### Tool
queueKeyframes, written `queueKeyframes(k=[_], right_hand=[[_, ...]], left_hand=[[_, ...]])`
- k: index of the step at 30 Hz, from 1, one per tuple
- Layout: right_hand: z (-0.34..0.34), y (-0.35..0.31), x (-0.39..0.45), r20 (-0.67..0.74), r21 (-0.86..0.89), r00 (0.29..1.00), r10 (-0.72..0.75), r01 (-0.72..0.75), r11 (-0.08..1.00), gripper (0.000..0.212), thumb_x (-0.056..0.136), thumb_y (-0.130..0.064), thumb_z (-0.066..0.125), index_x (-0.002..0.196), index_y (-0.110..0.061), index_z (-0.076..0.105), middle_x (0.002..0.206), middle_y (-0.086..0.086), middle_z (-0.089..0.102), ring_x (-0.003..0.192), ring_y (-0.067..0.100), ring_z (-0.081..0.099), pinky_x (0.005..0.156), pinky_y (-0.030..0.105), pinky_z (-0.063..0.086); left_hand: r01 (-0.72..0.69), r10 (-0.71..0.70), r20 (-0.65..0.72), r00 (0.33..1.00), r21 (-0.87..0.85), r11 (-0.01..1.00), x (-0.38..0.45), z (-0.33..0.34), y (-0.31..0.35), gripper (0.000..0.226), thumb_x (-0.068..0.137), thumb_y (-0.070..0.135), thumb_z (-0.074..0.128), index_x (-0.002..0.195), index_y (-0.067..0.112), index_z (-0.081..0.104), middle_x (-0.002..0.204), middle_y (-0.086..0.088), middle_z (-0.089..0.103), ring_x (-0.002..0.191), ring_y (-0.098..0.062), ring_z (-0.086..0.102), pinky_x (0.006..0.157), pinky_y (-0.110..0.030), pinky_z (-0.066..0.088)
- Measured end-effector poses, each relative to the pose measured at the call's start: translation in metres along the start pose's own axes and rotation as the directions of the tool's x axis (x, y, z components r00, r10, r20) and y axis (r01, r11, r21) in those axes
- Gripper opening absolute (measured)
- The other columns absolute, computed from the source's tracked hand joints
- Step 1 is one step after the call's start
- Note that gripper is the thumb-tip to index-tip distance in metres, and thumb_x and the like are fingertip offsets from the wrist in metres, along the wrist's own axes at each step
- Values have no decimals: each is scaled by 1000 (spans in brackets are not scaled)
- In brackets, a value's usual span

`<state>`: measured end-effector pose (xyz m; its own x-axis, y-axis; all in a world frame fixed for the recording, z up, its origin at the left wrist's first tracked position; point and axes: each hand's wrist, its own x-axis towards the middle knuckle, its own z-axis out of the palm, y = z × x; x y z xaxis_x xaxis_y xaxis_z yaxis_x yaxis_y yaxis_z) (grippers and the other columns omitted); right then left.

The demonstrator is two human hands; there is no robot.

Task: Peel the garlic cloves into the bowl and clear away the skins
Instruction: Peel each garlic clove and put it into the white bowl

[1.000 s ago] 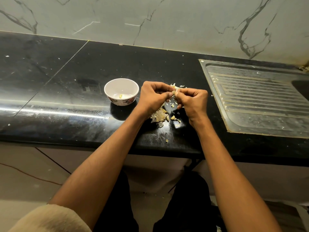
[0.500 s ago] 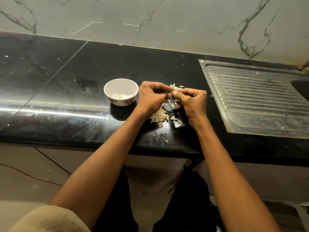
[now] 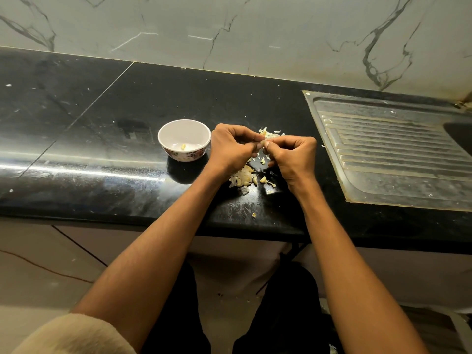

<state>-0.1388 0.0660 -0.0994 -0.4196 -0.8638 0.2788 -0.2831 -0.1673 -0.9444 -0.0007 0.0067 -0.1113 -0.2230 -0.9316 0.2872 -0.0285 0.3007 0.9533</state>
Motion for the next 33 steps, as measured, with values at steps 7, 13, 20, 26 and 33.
queueKeyframes(k=[7, 13, 20, 26, 33], right_hand=[[-1, -3, -1, -3, 39, 1000, 8, -7, 999, 28, 83, 2, 77, 70, -22, 79, 68, 4, 76, 59, 24, 69, 50, 30, 55], [1, -2, 0, -23, 67, 999, 30, -29, 997, 27, 78, 2, 76, 64, -21, 78, 65, 7, 74, 55, 23, 65, 49, 30, 53], [2, -4, -1, -56, 109, 997, 55, -49, 993, 6, 77, -2, 80, 73, -6, 80, 66, 10, 73, 54, 17, 63, 46, 26, 49], [3, -7, -1, -45, 194, 996, 78, -68, 979, 15, 55, -28, 79, 63, -16, 79, 59, 7, 68, 49, 15, 56, 44, 25, 46], [4, -6, 0, -48, 202, 992, 116, -104, 974, 12, 72, 2, 73, 64, -7, 77, 55, 7, 64, 46, 13, 53, 43, 24, 43]], left_hand=[[-20, 20, 25, 999, 15, 1000, -1, -1, 2, 12, 79, -1, 83, 89, 6, 81, 78, -7, 78, 67, -18, 73, 70, -32, 63], [-11, 12, 62, 998, -16, 1000, -1, -1, 2, 13, 78, -2, 83, 88, 5, 81, 80, -10, 78, 70, -23, 73, 73, -36, 63], [-5, 18, 124, 992, -105, 994, -1, 0, 3, 12, 83, -1, 80, 89, 10, 78, 86, -12, 78, 75, -20, 74, 70, -34, 63], [22, -12, 97, 995, -110, 994, 0, 1, 4, 11, 84, -5, 78, 92, 1, 76, 83, -22, 74, 66, -21, 71, 65, -30, 62], [23, -13, 103, 995, -103, 994, -2, 0, 6, 8, 87, -8, 74, 92, -1, 76, 80, -20, 75, 63, -20, 70, 66, -28, 61]])
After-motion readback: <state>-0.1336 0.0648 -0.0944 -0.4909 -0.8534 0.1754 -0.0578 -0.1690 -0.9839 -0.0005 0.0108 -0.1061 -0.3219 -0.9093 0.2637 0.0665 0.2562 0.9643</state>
